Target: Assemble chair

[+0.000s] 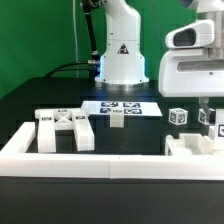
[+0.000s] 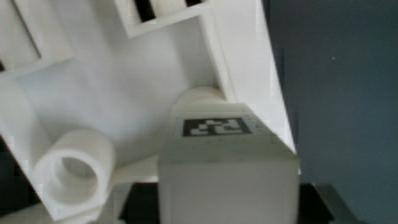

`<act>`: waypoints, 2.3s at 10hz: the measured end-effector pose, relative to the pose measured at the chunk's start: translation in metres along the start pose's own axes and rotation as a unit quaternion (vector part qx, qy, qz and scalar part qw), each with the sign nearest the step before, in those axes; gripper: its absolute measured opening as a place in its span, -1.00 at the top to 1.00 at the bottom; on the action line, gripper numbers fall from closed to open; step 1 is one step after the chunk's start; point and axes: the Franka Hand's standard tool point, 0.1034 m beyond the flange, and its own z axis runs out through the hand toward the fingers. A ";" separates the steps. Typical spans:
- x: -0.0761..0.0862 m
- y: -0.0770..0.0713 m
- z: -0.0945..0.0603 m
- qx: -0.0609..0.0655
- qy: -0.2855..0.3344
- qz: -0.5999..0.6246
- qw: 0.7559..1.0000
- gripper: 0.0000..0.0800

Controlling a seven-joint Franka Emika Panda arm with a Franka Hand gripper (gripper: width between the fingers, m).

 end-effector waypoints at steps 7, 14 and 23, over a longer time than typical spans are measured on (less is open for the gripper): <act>0.002 0.000 0.001 0.013 -0.002 0.363 0.932 0.27; -0.004 -0.010 0.001 0.012 0.004 0.118 0.993 -0.62; 0.000 -0.006 0.000 -0.010 0.014 -0.249 0.968 -0.62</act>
Offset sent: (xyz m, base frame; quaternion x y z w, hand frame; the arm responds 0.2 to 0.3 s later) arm 0.0007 -0.0028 -0.0013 -0.0122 -0.0146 0.2133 0.9768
